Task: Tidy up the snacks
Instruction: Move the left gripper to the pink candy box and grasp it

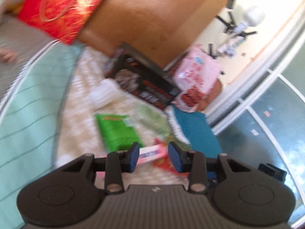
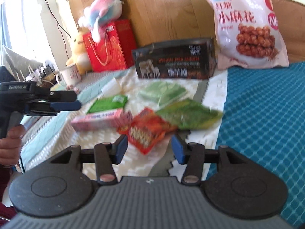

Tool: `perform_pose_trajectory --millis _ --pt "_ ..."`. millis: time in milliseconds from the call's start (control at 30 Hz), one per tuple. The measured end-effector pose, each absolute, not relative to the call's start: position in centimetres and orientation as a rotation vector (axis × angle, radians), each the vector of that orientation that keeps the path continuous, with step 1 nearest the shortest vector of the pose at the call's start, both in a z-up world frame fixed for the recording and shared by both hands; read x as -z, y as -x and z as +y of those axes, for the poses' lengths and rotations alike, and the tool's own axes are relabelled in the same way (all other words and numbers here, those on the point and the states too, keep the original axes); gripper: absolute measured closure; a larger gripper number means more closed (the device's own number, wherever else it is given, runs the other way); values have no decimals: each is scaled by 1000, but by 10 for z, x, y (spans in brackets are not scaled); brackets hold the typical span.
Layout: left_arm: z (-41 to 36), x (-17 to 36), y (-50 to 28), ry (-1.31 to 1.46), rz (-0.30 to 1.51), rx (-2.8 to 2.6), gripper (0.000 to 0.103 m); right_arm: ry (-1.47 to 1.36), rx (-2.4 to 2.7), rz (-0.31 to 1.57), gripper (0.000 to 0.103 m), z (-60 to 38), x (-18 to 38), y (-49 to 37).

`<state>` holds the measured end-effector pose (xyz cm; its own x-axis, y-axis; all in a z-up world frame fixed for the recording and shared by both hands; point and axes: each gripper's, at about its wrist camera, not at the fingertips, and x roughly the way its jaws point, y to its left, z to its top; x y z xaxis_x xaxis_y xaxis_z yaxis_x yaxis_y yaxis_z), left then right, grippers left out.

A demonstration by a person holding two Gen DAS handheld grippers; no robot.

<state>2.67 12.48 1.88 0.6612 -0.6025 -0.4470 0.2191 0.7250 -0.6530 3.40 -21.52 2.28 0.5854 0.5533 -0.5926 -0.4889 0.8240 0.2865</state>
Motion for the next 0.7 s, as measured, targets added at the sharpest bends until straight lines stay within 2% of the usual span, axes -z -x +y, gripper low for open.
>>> perform_pose_trajectory --millis 133,333,533,700 --pt "127 -8 -24 612 724 491 70 -129 -618 755 51 -208 -21 -36" --pt "114 -19 -31 563 705 464 70 -40 -746 746 50 -175 -27 -24" --pt "131 -33 -17 581 648 454 67 -15 -794 751 50 -187 -38 -12" --pt "138 -27 -6 614 666 438 61 -31 -751 663 48 -184 -60 -32"
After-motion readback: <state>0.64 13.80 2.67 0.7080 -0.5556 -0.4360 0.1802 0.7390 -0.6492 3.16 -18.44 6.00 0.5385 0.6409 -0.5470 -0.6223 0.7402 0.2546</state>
